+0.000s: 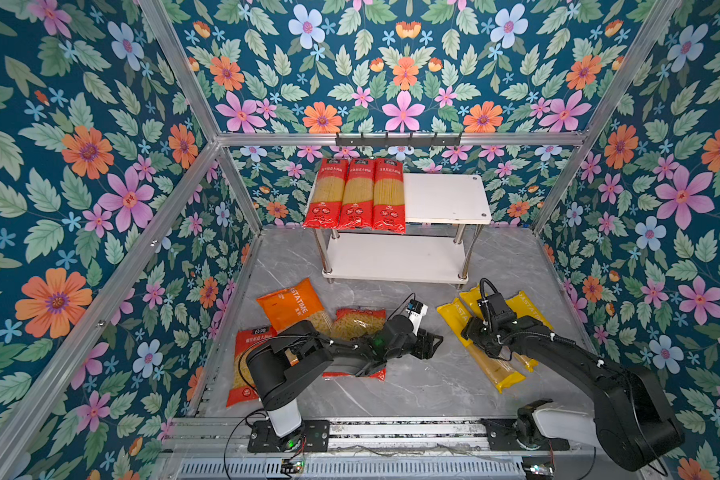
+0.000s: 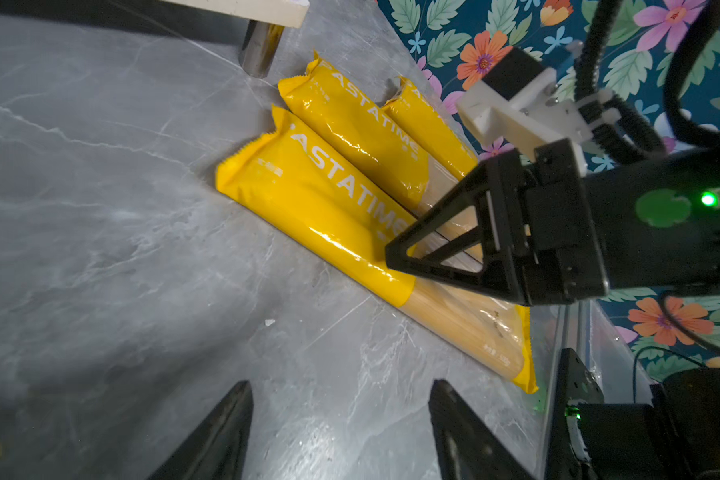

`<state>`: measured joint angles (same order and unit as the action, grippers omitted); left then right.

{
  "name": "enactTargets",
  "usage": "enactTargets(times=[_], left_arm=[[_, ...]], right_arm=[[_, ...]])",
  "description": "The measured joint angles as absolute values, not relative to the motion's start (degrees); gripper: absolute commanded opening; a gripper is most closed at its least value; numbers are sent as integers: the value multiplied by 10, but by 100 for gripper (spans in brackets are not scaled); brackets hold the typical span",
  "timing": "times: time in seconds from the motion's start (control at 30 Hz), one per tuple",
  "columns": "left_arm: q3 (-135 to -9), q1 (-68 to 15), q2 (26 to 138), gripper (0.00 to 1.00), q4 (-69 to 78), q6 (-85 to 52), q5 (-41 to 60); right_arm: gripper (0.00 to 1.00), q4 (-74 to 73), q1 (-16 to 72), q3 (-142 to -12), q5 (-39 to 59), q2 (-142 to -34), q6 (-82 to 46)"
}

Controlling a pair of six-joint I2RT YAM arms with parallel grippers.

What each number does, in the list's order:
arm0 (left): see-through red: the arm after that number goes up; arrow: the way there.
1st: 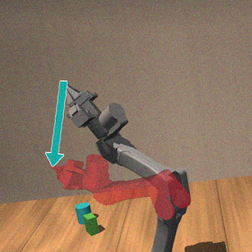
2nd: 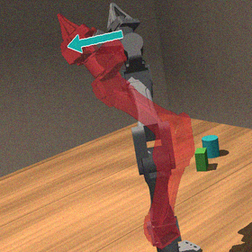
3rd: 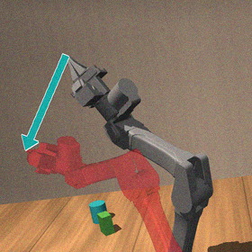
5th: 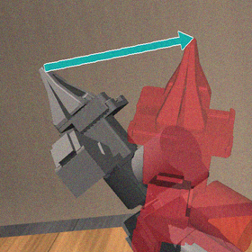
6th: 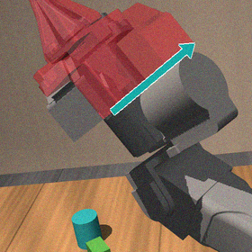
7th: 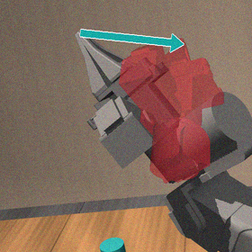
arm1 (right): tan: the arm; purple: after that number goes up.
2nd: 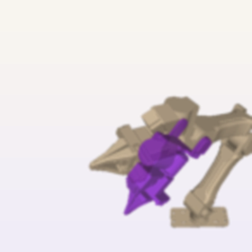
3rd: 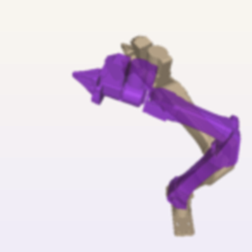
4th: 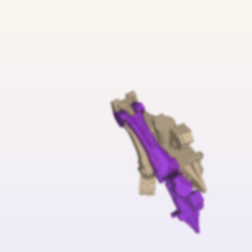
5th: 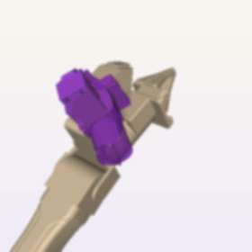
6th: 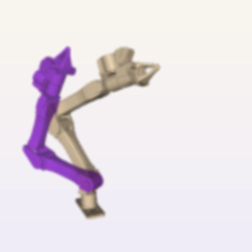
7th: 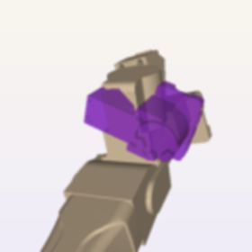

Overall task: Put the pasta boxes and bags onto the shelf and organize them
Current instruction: 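Lower both grippers onto the nearest yellow PASTATIME pack, then grasp the yellow PASTATIME pack with both grippers and lift it upright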

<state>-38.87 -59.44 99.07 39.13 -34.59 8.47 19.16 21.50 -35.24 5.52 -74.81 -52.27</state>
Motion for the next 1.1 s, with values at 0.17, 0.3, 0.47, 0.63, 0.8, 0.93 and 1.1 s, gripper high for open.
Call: enactTargets(times=[0.17,0.3,0.47,0.63,0.8,0.93,1.1], left_arm=[[-377,-593,978,70,392,-348,78],[-370,-593,981,70,400,-359,83],[-389,-593,1016,70,394,-387,96],[-429,-587,1045,70,368,-404,107],[-429,-571,1061,70,351,-421,121],[-422,-555,1060,69,361,-434,134],[-409,-540,1049,69,361,-437,142]], right_arm=[[67,140,226,-376,137,-767,-567],[68,174,166,-396,175,-726,-538],[69,243,100,-406,162,-732,-459],[68,249,97,-393,170,-761,-424],[68,222,137,-359,184,-771,-441],[68,193,197,-335,199,-759,-481],[69,158,212,-308,269,-719,-527]])
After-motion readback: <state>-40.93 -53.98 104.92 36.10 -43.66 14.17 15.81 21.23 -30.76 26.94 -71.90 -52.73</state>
